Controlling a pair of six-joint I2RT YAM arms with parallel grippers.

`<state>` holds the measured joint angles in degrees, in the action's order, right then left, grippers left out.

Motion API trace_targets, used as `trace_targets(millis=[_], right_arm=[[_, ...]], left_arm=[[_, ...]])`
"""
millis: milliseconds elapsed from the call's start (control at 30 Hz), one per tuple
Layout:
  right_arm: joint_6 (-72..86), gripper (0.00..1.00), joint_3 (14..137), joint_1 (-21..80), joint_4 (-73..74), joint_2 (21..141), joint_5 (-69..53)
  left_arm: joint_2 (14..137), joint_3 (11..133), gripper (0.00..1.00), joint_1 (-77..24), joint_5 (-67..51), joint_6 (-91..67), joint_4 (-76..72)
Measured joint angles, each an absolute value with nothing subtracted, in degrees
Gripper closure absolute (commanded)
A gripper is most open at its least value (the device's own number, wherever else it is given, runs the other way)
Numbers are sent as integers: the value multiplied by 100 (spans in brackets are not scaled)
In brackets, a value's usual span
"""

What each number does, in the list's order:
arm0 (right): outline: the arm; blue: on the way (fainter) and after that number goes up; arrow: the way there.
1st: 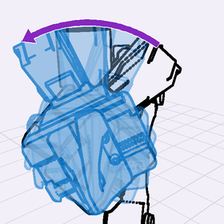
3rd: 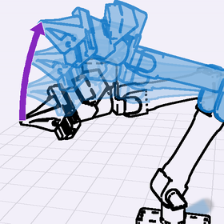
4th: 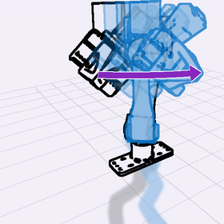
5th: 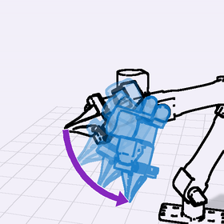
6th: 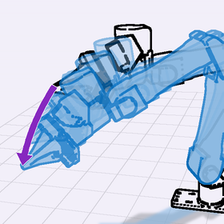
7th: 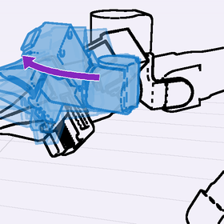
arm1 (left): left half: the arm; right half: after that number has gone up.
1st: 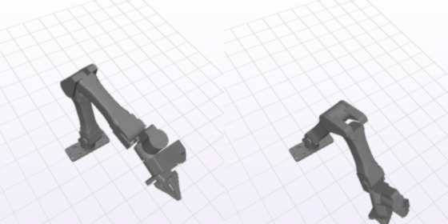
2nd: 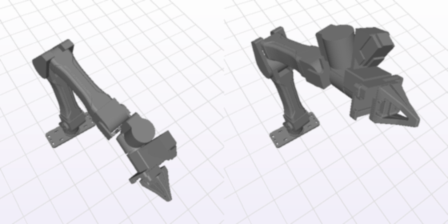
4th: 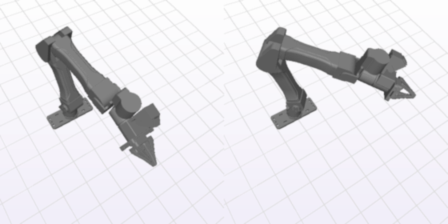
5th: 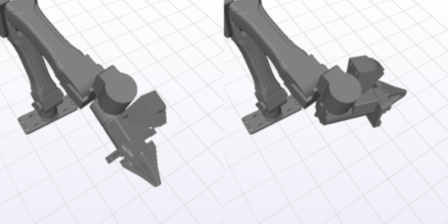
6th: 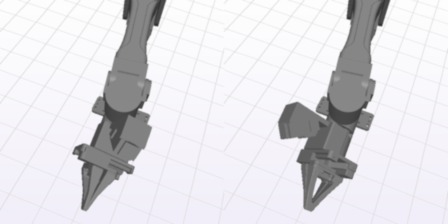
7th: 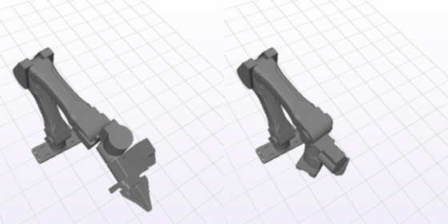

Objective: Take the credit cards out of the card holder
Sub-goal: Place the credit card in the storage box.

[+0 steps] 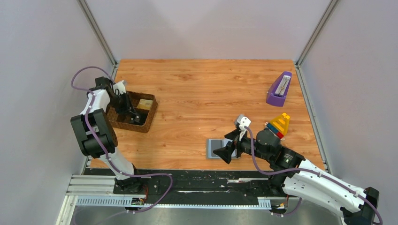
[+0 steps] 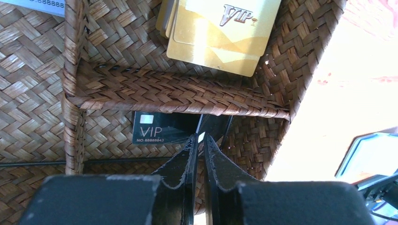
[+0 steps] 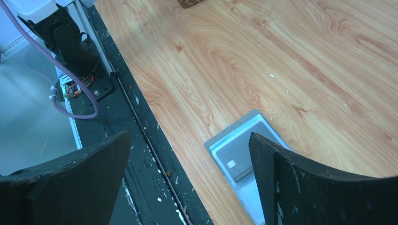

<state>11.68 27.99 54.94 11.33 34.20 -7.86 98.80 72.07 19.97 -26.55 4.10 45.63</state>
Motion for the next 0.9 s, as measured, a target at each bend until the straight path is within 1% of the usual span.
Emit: trace_targets(millis=[100,267,333,533,900], right_arm=[[1168,0,2799,5494,1131,3437,-775],[1166,0,2797,5494,1131,3452,-755],[1166,0,2797,5494,1131,3452,-755],[1164,0,2794,5494,1131,3476,-746],[1149,0,2794,5492,1131,3481,-635]], left_arm=[[9880,7207,87,1997,-2803,379,4563],[9880,7205,93,1997,-3188,268,4556],[9880,7203,94,1997,-3194,242,4556],[9939,7107,96,1997,-2963,-10,4453],[10451,7043,96,1997,-2558,-340,4285]])
